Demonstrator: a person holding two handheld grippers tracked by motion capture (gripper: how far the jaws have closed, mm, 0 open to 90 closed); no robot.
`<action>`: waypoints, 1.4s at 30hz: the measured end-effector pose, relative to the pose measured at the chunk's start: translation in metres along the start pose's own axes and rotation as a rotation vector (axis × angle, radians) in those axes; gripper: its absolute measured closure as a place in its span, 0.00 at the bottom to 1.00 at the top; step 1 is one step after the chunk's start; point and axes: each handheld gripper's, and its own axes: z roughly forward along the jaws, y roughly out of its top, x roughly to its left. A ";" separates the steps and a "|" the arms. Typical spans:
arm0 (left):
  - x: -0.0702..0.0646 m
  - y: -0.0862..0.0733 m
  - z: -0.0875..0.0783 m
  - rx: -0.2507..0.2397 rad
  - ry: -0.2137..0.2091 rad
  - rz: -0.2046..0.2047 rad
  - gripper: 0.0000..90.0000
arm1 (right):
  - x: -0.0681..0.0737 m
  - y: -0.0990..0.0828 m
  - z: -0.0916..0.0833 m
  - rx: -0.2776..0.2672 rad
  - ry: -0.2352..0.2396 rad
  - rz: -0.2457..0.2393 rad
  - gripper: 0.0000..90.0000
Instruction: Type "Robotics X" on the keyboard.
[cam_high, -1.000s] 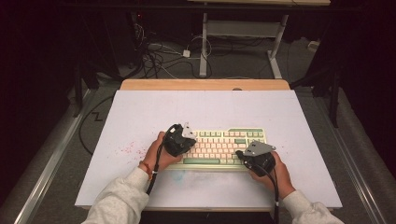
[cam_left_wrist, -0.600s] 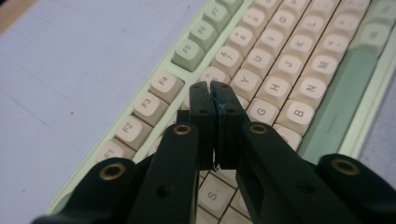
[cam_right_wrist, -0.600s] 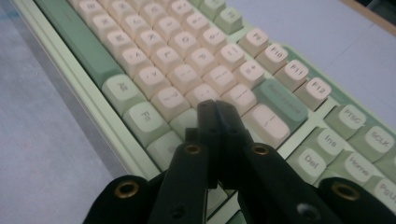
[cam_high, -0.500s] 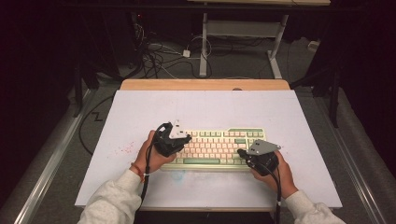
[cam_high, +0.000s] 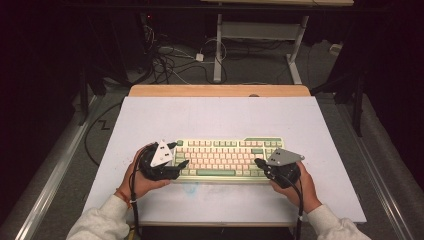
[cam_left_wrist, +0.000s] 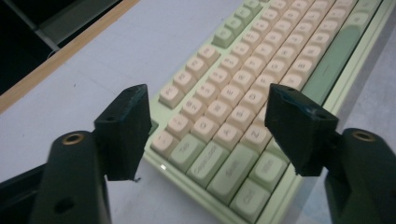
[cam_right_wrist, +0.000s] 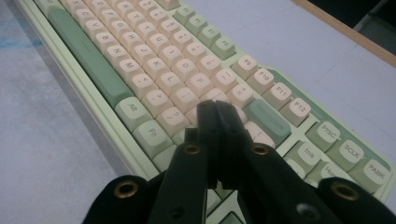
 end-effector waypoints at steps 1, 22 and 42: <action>0.000 -0.004 -0.001 -0.001 -0.002 -0.016 0.28 | 0.000 0.001 0.000 0.003 0.001 0.002 1.00; -0.011 -0.052 -0.029 0.097 0.060 -0.044 0.21 | 0.000 0.031 0.041 0.029 0.051 -0.005 1.00; -0.014 -0.055 -0.024 0.129 0.033 -0.026 0.21 | 0.011 0.043 0.077 0.095 0.052 -0.043 1.00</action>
